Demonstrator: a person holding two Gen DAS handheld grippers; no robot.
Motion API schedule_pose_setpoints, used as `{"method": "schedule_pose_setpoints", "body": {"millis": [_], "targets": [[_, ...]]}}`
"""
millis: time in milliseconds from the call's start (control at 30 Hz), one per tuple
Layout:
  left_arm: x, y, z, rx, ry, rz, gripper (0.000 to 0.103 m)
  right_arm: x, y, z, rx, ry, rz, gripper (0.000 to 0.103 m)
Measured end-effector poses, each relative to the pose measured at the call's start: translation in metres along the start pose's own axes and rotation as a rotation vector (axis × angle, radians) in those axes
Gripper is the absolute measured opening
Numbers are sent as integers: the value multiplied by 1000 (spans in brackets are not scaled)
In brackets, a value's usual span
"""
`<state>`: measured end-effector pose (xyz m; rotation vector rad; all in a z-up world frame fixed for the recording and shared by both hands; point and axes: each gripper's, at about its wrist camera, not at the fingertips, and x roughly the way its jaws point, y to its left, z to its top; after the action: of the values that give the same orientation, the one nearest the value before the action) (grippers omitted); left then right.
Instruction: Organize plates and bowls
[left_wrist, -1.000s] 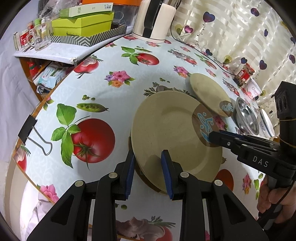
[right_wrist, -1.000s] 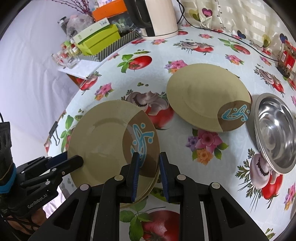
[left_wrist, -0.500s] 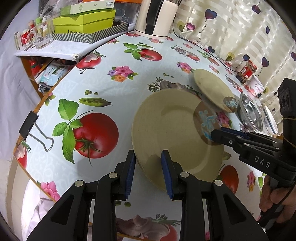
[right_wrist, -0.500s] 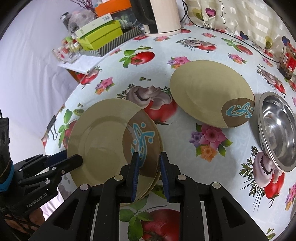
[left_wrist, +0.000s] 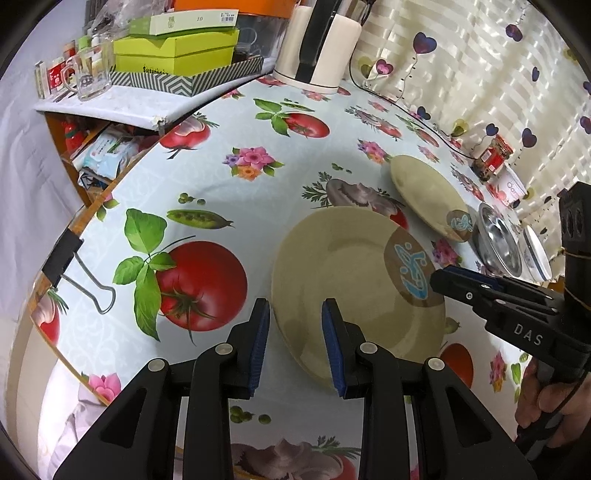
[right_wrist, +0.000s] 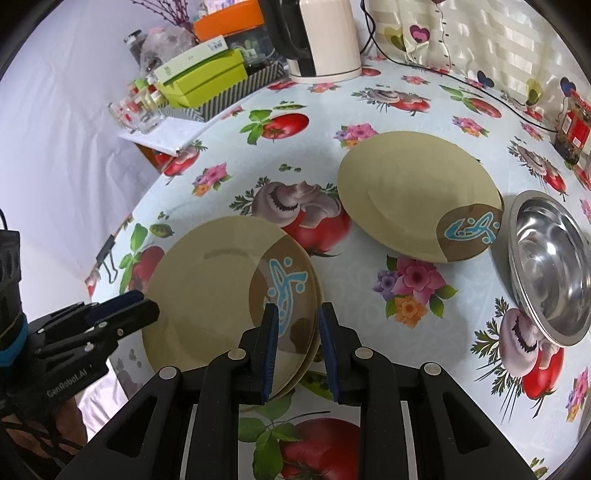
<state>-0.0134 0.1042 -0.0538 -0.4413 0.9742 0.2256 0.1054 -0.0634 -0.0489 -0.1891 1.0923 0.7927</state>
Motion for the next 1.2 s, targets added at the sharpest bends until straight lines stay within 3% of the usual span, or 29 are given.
{"method": "schedule_pose_setpoints", "body": {"millis": [567, 967, 1200], "targets": [[-4, -5, 2, 16, -19, 19, 30, -2, 4, -2, -21, -29, 39, 24], [-18, -21, 9, 44, -57, -6, 31, -34, -6, -8, 13, -84, 18, 24], [-21, -35, 15, 72, -72, -26, 31, -49, -11, -9, 28, -113, 12, 34]]}}
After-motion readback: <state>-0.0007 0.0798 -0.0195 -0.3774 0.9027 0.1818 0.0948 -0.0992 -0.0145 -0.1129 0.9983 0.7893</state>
